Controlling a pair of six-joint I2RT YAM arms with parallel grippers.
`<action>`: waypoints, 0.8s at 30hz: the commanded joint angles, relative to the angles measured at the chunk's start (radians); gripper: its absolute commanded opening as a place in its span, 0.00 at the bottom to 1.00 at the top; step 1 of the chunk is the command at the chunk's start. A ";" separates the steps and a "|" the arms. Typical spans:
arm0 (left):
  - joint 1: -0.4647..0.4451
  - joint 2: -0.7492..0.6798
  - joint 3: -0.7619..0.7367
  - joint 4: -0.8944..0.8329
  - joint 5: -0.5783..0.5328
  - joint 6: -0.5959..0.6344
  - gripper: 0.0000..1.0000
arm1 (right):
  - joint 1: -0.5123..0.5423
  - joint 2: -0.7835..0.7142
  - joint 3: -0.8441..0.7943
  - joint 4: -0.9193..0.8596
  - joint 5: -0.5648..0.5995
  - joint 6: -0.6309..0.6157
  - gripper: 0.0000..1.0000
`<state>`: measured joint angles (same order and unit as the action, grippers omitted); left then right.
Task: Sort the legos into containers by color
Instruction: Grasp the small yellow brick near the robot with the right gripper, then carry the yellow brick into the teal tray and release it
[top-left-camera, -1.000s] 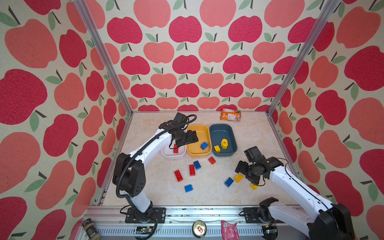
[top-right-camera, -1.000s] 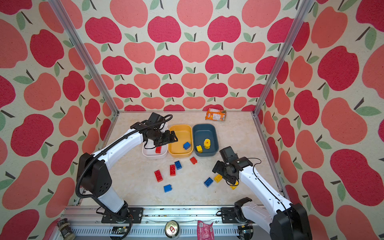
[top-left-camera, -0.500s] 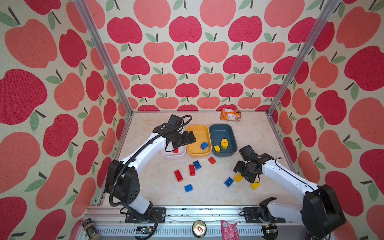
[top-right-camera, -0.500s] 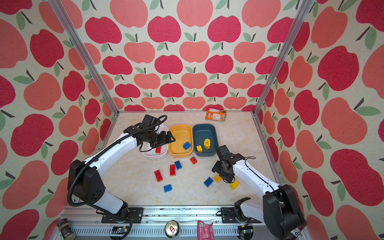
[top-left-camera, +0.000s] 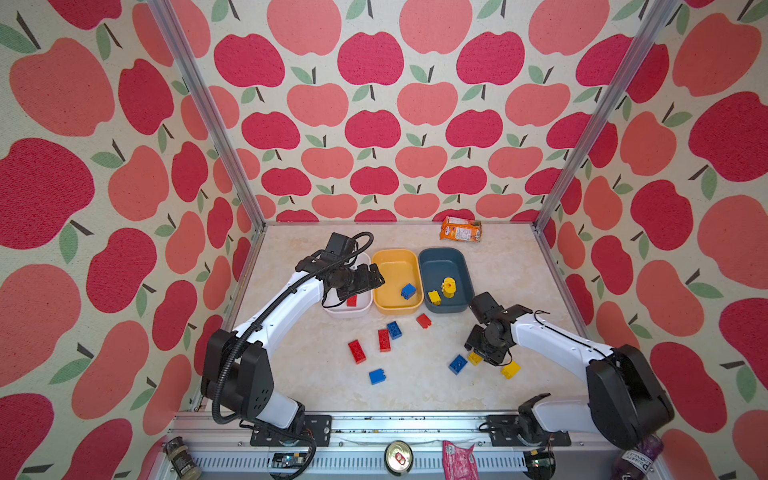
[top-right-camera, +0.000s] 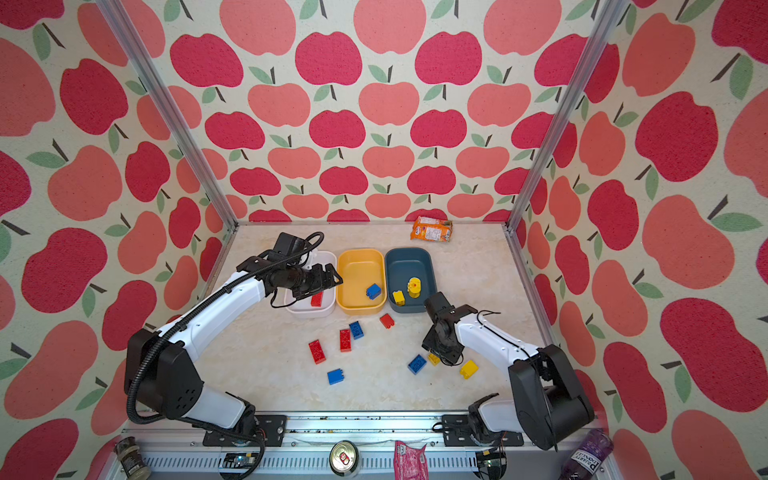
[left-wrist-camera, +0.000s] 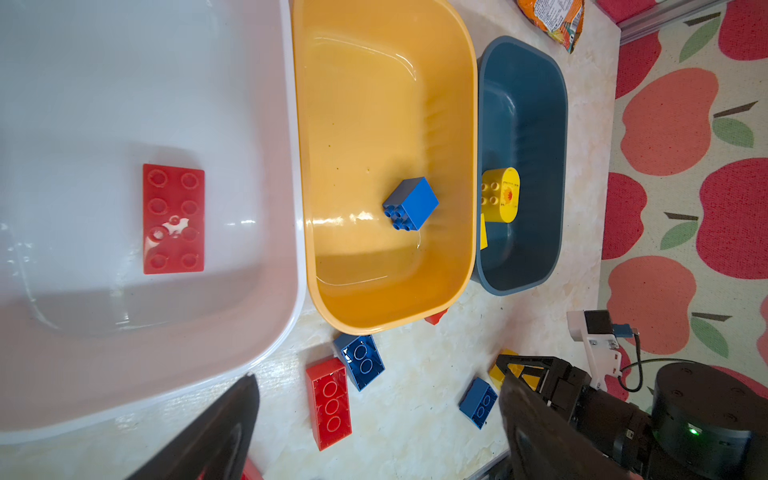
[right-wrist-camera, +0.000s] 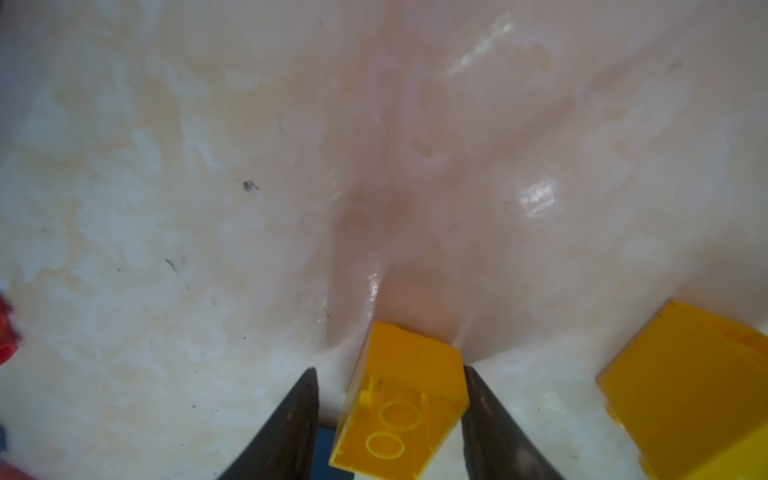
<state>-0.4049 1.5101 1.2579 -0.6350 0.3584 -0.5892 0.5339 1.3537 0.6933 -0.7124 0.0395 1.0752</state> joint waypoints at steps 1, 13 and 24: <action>0.011 -0.034 -0.021 0.015 0.020 -0.012 0.93 | 0.010 0.008 0.013 -0.012 0.026 0.017 0.47; 0.031 -0.063 -0.052 0.025 0.027 -0.017 0.93 | 0.018 -0.053 0.122 -0.113 0.095 -0.031 0.30; 0.045 -0.114 -0.108 0.038 0.021 -0.033 0.94 | 0.013 0.105 0.523 -0.249 0.204 -0.320 0.29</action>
<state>-0.3668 1.4284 1.1702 -0.6083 0.3752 -0.6056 0.5461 1.4033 1.1374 -0.8909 0.1871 0.8787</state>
